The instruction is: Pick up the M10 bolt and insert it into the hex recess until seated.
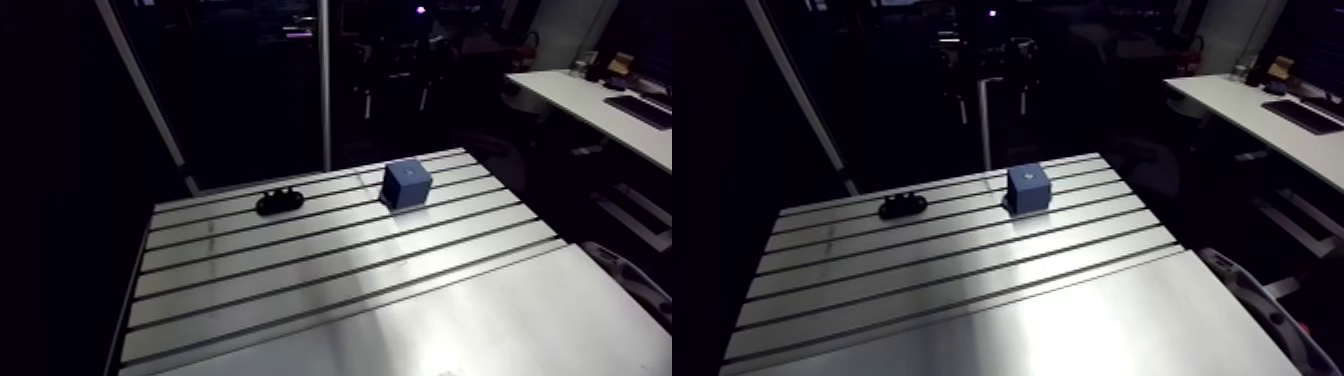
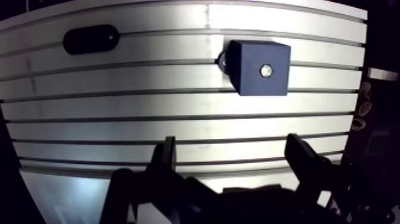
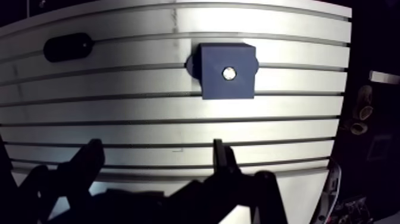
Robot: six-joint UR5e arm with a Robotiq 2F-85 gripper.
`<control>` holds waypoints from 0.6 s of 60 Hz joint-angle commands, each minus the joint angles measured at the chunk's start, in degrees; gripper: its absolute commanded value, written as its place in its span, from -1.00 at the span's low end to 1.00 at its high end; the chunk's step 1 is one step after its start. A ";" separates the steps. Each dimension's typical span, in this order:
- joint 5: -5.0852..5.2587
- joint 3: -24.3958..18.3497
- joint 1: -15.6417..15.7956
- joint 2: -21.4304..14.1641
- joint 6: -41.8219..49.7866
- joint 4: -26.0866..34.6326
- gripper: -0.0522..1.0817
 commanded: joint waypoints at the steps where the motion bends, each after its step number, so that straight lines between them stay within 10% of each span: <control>1: 0.06 -3.22 7.41 -3.16 10.89 6.20 -0.90; 36: 0.58 -8.24 9.76 -10.57 10.34 19.54 -0.89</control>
